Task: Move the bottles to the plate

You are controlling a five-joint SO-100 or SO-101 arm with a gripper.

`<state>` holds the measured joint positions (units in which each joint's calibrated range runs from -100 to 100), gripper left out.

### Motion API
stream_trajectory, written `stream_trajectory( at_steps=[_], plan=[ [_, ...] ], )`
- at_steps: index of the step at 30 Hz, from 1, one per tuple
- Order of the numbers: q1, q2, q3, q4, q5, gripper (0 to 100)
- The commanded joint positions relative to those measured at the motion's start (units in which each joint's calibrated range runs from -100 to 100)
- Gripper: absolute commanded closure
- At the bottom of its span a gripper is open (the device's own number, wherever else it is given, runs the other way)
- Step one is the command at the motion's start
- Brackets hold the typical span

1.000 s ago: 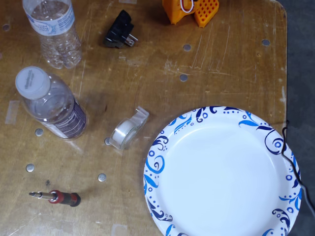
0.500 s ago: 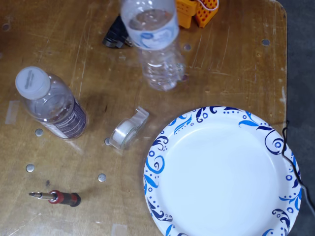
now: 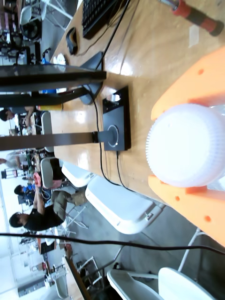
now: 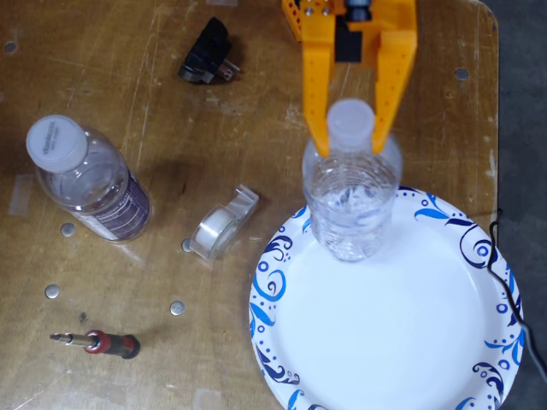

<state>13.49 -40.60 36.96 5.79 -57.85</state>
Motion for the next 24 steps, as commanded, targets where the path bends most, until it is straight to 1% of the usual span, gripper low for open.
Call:
stream_trajectory(
  at_steps=[1, 8, 14, 16, 21, 24],
  plan=[
    [-3.8, 4.8, -2.4, -5.5, 0.4, 99],
    [-10.6, 8.5, -1.2, -5.7, 0.0, 99],
    [-11.5, 10.8, 1.1, -6.7, 0.1, 99],
    [-11.5, 11.9, 2.1, -9.0, 0.2, 99],
    [-11.4, 14.2, 6.8, -19.4, 0.4, 99],
    [-11.5, 15.1, 9.2, -22.3, 0.4, 99]
  ],
)
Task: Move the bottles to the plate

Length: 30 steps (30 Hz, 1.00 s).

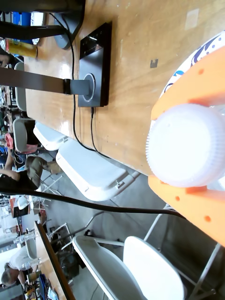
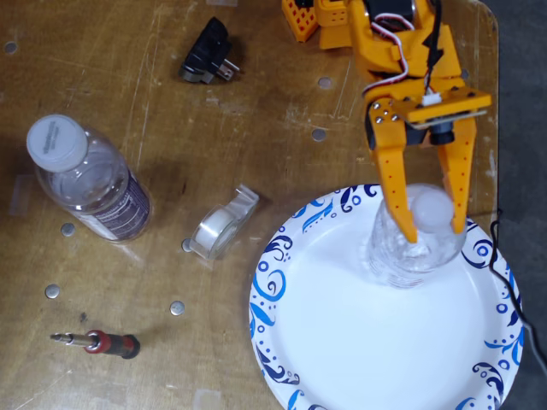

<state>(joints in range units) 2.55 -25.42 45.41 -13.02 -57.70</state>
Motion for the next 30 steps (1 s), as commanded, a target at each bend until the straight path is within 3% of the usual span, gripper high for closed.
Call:
stream_trajectory(
  at_steps=[1, 16, 30],
  plan=[
    [-0.6, 0.2, 1.6, -4.7, 0.3, 99],
    [-0.4, 0.4, 12.9, -18.9, 2.8, 99],
    [-0.7, 0.2, 11.2, -15.2, 2.6, 99]
  ],
)
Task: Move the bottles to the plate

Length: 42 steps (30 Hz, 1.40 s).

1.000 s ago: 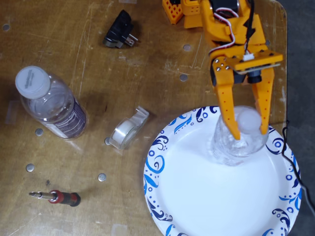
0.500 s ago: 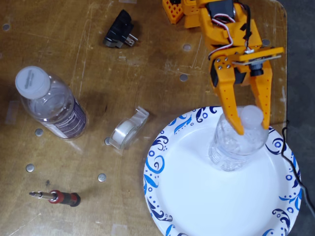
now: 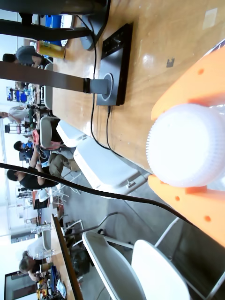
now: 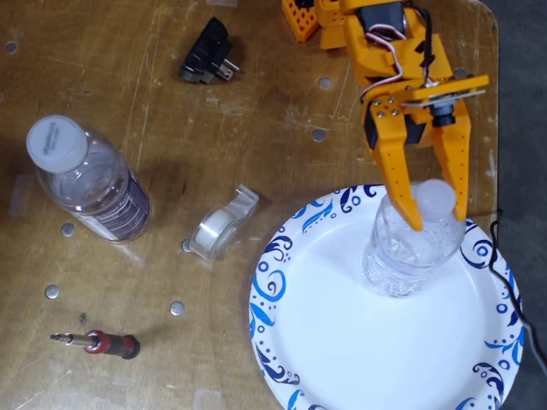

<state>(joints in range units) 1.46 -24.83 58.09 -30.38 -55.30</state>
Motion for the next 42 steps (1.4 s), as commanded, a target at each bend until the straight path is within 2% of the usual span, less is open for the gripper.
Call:
stream_trajectory(
  at_steps=[1, 9, 18, 25, 28, 42],
  plan=[
    [0.4, -0.5, -2.1, 3.1, 0.2, 99],
    [0.6, -0.5, -9.4, 14.8, 0.0, 99],
    [1.4, -0.5, -10.2, 15.2, -0.1, 99],
    [0.3, -0.5, -11.2, 14.8, -1.8, 81],
    [-1.3, -0.6, -11.7, 14.7, -1.9, 77],
    [-3.7, -6.4, -10.2, 15.8, -2.4, 75]
  ],
)
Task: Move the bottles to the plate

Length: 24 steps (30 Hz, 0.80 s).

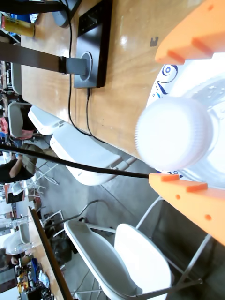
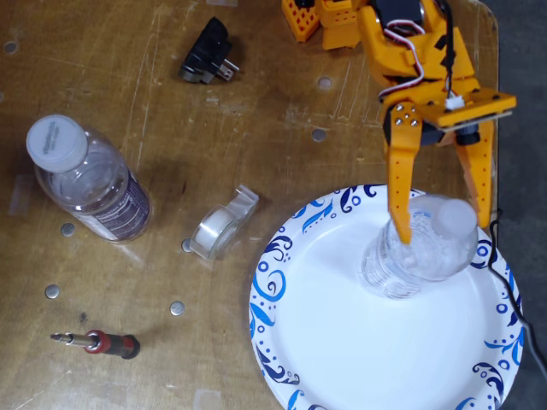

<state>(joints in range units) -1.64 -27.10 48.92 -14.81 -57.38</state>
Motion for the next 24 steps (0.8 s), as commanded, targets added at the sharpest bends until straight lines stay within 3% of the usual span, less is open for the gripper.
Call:
stream_trajectory(
  at_steps=[1, 10, 18, 24],
  plan=[
    [-0.7, -5.0, -0.8, 0.2, -0.7, 75],
    [2.0, -19.7, 1.1, 10.2, -1.7, 75],
    [26.2, -46.4, 11.4, 30.0, -1.7, 75],
    [41.7, -53.7, 16.3, 33.0, -0.2, 75]
  ],
)
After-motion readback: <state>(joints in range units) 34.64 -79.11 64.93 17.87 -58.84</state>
